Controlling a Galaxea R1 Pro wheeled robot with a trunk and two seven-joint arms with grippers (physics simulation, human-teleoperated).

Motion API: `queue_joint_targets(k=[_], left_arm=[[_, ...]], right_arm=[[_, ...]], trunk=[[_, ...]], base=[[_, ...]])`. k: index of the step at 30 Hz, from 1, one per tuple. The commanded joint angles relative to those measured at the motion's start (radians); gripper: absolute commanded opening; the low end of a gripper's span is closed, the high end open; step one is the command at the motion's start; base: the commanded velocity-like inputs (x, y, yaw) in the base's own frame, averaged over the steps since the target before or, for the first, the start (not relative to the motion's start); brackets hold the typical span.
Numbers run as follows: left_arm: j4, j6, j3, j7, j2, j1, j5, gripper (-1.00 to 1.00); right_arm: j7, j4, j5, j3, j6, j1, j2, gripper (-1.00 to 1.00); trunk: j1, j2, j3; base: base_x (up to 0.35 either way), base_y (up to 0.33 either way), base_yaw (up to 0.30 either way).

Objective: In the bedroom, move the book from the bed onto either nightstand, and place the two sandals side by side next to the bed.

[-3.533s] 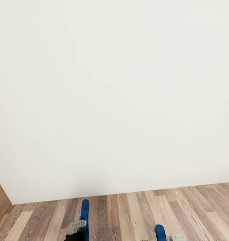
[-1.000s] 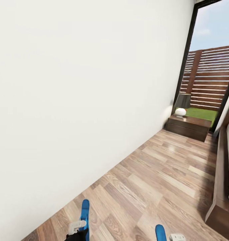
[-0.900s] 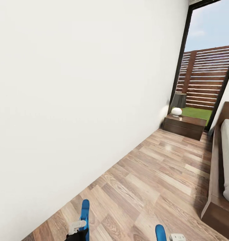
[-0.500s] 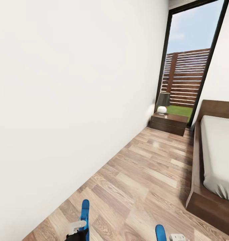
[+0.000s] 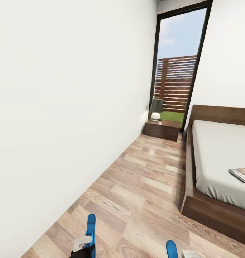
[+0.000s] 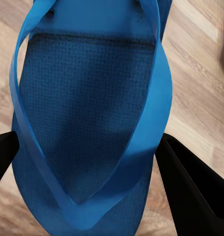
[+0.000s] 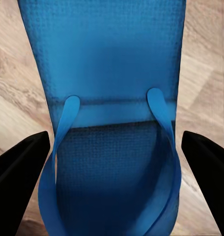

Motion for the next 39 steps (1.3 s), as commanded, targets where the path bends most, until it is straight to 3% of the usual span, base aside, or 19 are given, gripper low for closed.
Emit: queue_joint_targets(k=[1,39], left_arm=[[0.001,0.0,0.008,-0.007,0.0,0.0,0.003,-1.0],[0.001,0.0,0.008,-0.007,-0.002,0.0,0.003,-1.0]], right_arm=[[0.005,0.001,0.007,-0.009,-0.002,-0.001,0.0,-1.0],[0.005,0.002,0.007,-0.009,-0.003,-0.001,0.0,-1.0]], trunk=[[0.0,0.0,-0.001],[0.0,0.0,-0.001]], base=[[0.0,0.0,-0.3],[0.0,0.0,-0.3]])
